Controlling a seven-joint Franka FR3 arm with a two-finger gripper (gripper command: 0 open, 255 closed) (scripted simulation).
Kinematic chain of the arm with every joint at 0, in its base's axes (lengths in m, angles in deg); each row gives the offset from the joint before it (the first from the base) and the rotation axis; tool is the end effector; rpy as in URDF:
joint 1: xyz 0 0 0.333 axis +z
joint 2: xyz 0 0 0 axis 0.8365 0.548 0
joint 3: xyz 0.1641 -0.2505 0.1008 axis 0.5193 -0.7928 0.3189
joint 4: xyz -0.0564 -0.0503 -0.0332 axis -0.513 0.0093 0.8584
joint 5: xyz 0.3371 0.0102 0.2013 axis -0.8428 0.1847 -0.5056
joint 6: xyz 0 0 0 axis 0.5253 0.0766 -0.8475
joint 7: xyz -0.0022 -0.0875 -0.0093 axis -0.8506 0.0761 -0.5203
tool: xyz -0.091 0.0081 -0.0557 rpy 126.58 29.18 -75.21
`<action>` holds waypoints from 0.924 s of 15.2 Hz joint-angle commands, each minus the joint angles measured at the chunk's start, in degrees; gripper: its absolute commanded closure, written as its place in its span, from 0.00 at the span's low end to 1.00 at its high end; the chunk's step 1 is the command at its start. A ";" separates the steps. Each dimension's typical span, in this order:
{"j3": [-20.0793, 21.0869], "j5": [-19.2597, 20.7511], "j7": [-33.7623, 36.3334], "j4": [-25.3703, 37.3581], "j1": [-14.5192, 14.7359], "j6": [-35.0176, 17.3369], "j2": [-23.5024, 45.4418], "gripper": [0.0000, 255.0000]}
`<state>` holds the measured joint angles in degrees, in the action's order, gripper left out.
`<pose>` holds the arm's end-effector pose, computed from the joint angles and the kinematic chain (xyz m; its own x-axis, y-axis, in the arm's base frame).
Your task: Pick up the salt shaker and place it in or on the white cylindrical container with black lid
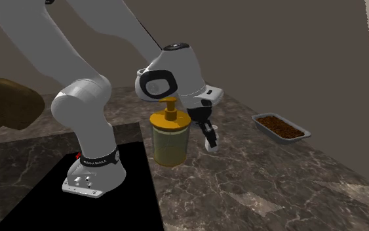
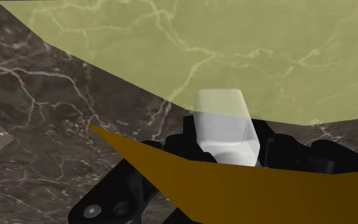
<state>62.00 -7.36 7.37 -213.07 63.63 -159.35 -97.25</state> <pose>0.3409 0.0132 0.3129 0.9110 0.2056 0.3574 0.2275 -0.9736 -0.0200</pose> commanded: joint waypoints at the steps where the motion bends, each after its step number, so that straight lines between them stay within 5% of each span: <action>1: -0.18 -0.05 -0.13 -0.35 0.00 0.14 0.51 1.00; 6: 0.35 0.03 0.41 -0.82 -0.08 0.38 -0.21 1.00; 14: 2.36 2.33 2.59 1.30 -2.90 10.55 -8.19 1.00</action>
<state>64.24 -5.36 9.80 -211.95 61.14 -150.44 -104.06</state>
